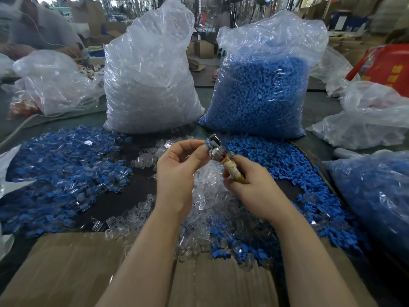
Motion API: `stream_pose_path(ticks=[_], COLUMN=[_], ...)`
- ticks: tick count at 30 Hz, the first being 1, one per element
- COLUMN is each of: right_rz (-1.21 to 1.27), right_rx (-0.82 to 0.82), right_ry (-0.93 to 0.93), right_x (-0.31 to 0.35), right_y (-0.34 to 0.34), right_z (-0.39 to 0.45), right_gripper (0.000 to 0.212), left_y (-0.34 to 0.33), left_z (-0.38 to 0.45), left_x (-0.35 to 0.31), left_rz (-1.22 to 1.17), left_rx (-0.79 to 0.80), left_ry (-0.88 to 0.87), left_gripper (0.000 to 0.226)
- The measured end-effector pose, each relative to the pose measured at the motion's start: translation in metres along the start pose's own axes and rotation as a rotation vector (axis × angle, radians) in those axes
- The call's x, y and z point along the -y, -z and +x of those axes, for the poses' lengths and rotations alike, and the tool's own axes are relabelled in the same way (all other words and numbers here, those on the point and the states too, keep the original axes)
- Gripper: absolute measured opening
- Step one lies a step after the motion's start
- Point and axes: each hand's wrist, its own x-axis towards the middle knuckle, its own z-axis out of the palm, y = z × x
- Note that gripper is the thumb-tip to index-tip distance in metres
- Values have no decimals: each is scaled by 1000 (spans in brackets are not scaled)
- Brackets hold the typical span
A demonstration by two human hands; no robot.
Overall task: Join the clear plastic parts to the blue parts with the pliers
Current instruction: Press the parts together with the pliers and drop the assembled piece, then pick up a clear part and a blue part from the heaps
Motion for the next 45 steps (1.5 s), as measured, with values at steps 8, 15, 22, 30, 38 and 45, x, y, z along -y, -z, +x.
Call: stream_pose_path(ticks=[8, 15, 22, 30, 38, 45], right_rz=[-288, -511, -649, -687, -670, -683], right_rx=[-319, -474, -334, -192, -223, -218], right_ry=[-278, -612, -727, -656, -637, -611], right_x=[-21, -37, -36, -34, -35, -38], right_y=[16, 27, 24, 16, 15, 13], right_z=[2, -3, -4, -3, -3, -4], right_gripper=[15, 18, 29, 23, 14, 16], left_y=[51, 97, 101, 64, 57, 73], left_z=[18, 24, 26, 21, 18, 19], left_x=[-18, -28, -25, -14, 9, 11], left_rz=[-530, -909, -928, 336, 1406, 1552], left_rx=[-522, -806, -803, -282, -126, -22], left_ry=[258, 222, 153, 331, 70, 161], left_gripper=[7, 8, 17, 10, 33, 42])
